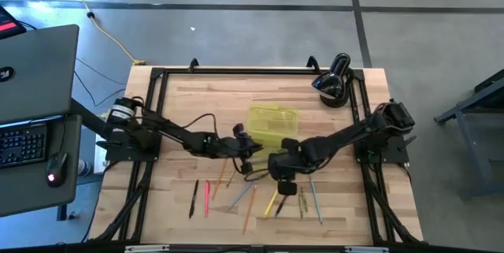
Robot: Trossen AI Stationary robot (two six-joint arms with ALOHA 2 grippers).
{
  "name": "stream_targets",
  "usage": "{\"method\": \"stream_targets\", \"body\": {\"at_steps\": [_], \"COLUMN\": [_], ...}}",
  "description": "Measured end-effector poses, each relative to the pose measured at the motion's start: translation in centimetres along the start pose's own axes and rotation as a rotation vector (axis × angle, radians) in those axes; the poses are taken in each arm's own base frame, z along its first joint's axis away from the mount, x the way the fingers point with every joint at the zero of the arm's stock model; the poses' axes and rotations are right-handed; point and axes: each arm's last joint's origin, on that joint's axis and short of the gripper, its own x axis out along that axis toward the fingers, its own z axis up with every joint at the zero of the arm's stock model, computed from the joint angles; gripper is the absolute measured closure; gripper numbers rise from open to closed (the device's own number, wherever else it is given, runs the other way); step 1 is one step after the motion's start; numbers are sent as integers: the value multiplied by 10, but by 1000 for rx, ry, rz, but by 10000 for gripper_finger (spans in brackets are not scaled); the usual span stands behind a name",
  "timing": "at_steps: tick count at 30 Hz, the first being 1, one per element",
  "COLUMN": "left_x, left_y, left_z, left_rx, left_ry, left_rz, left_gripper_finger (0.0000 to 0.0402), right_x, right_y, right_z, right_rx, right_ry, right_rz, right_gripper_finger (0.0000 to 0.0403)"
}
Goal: Pick & place school supplies into a supply box
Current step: Put the green crayon into the yellow supply box, then put the blue pencil into the yellow supply box
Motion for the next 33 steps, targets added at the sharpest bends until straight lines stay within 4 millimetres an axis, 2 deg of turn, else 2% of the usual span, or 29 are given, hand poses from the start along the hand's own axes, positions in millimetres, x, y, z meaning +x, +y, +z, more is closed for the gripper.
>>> {"method": "stream_targets", "body": {"at_steps": [4,13,17,27,33], "left_x": [14,39,40,40,30], "left_y": [-4,-11,-11,-11,-8], "left_z": [-11,-28,-28,-28,-10], "left_rx": [-33,-71,-71,-62,-49], "left_ry": [34,84,83,81,23], "left_rz": [5,16,17,21,67], "left_gripper_finger": [350,346,327,238,221], "right_x": [-2,-4,-4,-4,-4], "right_y": [8,16,15,14,16], "right_z": [-8,-10,-10,-9,-12], "right_rx": [4,-9,3,13,160], "right_ry": [-17,-64,-68,-88,-63], "right_rz": [-82,-114,-121,-146,-128], "right_gripper_finger": [315,315,315,315,316]}}
